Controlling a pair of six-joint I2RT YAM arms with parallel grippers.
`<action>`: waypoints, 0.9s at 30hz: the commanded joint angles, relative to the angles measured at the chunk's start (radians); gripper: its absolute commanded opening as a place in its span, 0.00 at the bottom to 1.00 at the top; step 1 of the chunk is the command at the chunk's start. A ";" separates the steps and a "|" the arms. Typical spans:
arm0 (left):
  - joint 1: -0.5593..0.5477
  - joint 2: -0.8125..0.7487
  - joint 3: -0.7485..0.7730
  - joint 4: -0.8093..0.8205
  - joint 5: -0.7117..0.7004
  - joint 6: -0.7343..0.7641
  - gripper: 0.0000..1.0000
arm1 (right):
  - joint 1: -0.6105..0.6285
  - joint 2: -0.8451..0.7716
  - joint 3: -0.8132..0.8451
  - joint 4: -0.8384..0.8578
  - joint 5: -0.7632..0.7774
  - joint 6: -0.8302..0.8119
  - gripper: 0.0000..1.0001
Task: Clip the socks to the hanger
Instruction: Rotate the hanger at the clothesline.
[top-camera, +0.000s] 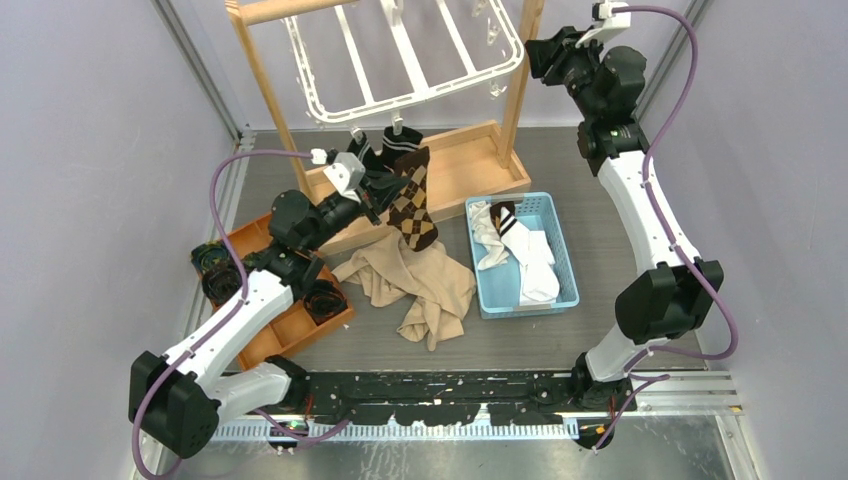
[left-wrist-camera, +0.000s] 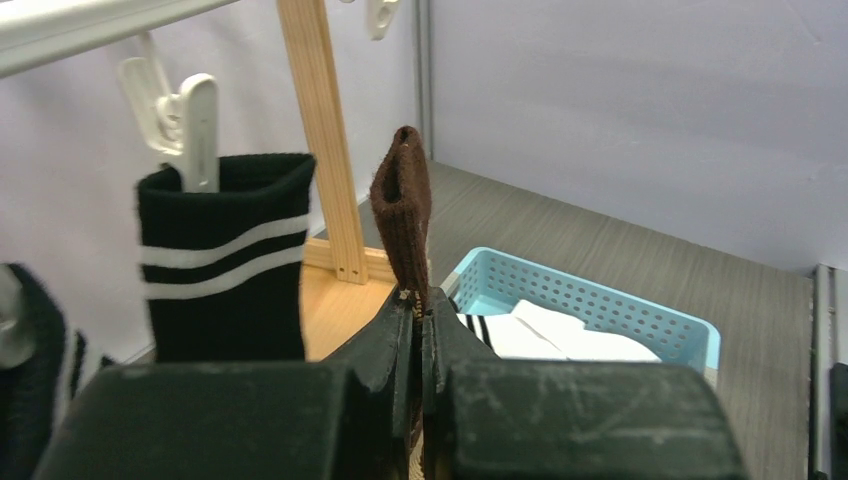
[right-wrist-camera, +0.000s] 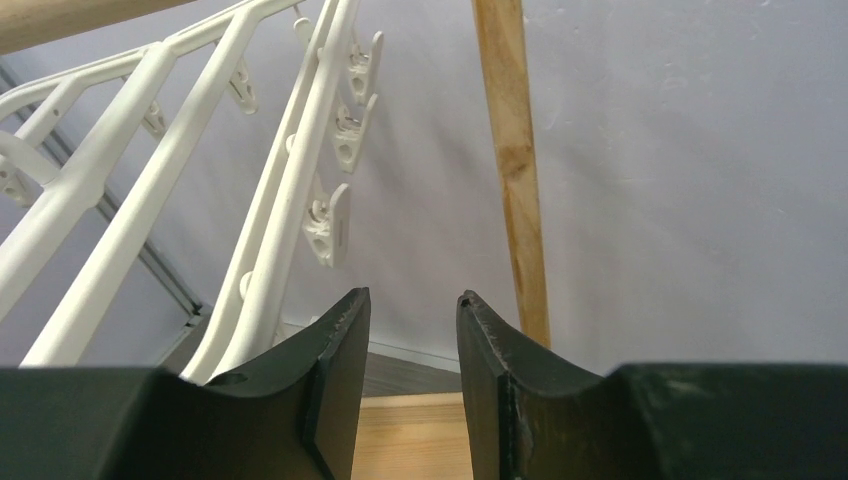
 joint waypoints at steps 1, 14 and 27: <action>-0.002 0.013 0.055 0.031 -0.077 0.045 0.00 | -0.010 0.014 0.068 0.030 -0.077 0.026 0.44; -0.002 -0.023 0.064 -0.039 -0.143 0.078 0.00 | -0.012 0.008 0.035 0.116 -0.237 0.056 0.45; -0.002 -0.174 0.025 -0.133 -0.103 0.072 0.00 | -0.010 -0.077 -0.076 0.157 -0.324 0.096 0.45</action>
